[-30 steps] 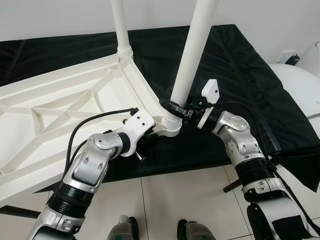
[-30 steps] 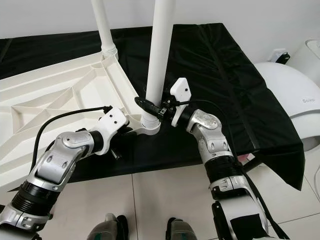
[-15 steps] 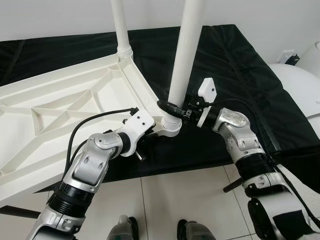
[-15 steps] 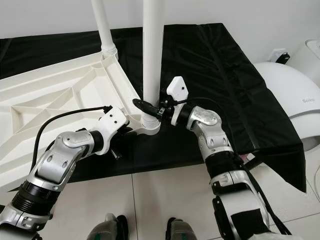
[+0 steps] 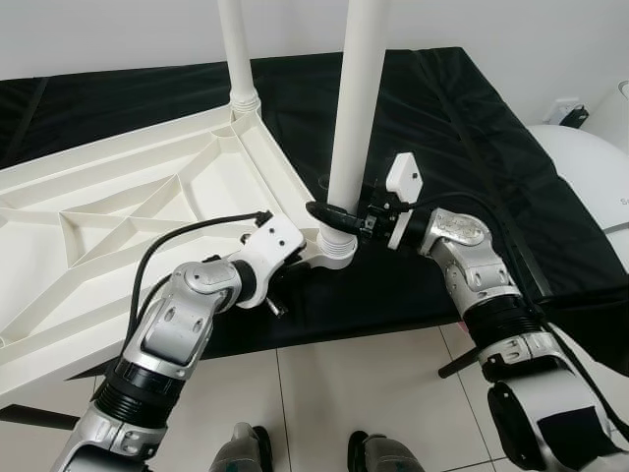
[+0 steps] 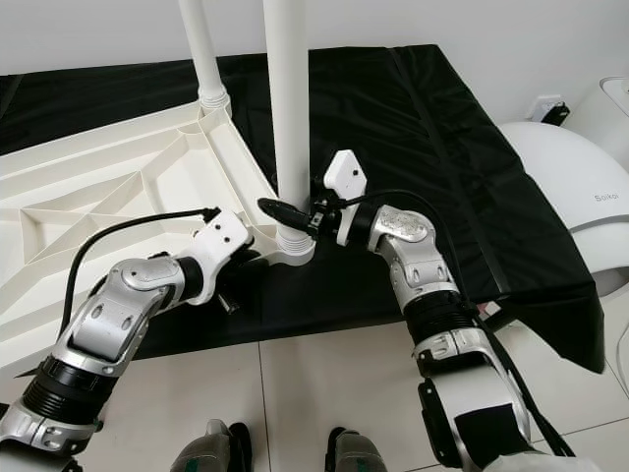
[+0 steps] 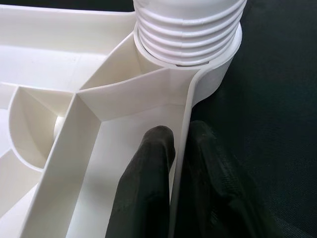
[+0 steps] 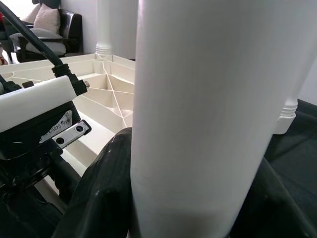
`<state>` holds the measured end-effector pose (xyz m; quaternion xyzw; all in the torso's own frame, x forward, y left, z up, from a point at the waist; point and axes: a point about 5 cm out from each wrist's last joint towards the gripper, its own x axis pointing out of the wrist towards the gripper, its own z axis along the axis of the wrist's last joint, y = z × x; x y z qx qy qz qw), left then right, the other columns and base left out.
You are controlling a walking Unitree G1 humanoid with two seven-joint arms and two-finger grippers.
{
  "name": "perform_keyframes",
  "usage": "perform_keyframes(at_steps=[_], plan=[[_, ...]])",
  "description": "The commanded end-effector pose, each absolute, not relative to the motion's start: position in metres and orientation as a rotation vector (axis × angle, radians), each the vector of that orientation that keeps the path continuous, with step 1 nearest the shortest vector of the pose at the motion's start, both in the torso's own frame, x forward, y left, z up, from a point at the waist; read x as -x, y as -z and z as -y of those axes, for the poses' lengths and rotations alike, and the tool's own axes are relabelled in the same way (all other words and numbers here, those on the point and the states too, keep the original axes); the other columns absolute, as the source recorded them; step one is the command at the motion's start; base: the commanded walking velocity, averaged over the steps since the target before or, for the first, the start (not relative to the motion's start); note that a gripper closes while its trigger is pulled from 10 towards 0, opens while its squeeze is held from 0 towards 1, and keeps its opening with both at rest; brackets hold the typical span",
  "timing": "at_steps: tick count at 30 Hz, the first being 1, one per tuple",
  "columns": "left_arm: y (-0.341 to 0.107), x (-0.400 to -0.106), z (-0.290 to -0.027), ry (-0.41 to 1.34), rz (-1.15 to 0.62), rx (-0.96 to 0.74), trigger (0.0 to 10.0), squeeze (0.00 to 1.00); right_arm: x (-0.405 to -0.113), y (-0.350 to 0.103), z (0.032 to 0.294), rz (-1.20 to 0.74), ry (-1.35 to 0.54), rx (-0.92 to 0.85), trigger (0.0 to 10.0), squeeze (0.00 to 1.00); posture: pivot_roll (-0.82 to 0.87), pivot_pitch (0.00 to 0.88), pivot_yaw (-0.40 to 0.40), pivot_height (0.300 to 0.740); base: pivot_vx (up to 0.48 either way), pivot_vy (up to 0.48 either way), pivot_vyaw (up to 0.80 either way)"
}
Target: Building children table
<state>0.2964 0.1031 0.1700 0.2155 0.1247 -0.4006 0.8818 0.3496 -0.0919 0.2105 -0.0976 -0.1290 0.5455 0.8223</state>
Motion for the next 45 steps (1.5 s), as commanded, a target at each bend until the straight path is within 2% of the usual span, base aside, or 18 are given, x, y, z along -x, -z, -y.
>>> perform_keyframes(at_steps=[1,24,45], plan=[[-0.174,-0.295,-0.102,0.805,-0.233,-0.453,10.0,0.00,-0.348,-0.192,0.089,0.184,-1.200,0.200,10.0,0.00,-0.07,0.185,0.006,0.740,0.000,0.000,0.00],[-0.177,-0.291,-0.097,0.814,-0.222,-0.439,10.0,0.00,-0.358,-0.188,0.092,0.117,-1.241,0.198,10.0,0.00,-0.06,0.182,0.008,0.740,0.000,0.000,0.00],[-0.182,-0.292,-0.096,0.809,-0.211,-0.430,10.0,0.00,-0.347,-0.191,0.093,0.241,-1.114,0.095,10.0,0.00,-0.07,0.185,0.009,0.740,0.000,0.000,0.00]])
